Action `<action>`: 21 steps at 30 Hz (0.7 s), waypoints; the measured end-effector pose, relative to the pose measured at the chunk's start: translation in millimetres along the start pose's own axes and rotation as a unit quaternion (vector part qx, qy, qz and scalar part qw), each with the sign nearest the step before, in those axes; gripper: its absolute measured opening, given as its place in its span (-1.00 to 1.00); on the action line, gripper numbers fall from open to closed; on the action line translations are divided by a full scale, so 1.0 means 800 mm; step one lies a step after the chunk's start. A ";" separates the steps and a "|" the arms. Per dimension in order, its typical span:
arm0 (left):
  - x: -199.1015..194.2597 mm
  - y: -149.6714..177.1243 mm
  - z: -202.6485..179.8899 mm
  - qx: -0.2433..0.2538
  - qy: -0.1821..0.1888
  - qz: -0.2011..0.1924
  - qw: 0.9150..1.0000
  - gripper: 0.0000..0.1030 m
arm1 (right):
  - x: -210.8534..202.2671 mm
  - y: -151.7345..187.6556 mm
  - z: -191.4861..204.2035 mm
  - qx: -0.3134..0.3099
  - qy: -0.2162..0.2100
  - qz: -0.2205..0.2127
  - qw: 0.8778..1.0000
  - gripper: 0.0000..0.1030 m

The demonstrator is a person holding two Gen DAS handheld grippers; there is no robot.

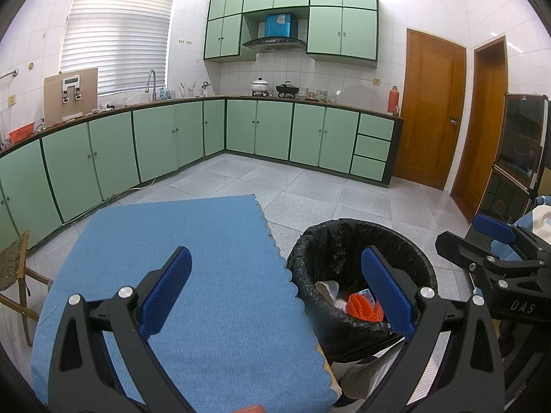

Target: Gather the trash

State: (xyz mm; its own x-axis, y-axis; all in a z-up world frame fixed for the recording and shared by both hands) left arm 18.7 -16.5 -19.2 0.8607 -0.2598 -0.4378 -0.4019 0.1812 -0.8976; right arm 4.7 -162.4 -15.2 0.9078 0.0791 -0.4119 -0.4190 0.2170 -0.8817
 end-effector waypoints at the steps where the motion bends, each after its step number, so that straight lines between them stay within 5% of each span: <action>1: 0.000 0.000 0.000 0.000 0.000 0.000 1.000 0.86 | 0.000 0.000 0.000 0.000 0.000 0.000 1.000 0.88; 21: 0.000 -0.001 0.001 0.000 -0.002 0.001 1.000 0.86 | 0.001 0.000 0.000 0.000 0.000 0.001 1.000 0.88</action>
State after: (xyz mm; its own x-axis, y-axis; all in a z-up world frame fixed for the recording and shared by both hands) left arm 19.4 -15.9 -18.2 0.8613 -0.2561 -0.4389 -0.4031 0.1817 -0.8970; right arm 5.7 -162.5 -15.5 0.9072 0.0799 -0.4131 -0.4203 0.2164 -0.8812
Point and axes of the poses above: each gripper's, at about its wrist camera, not at the fingertips, and x roughly the way its jaws point, z to its left, y to its underside, the point moved 2 cm from there along x, roughly the way its jaws point, and after that the axes turned 8 degrees about x, right-handed, at the moved point
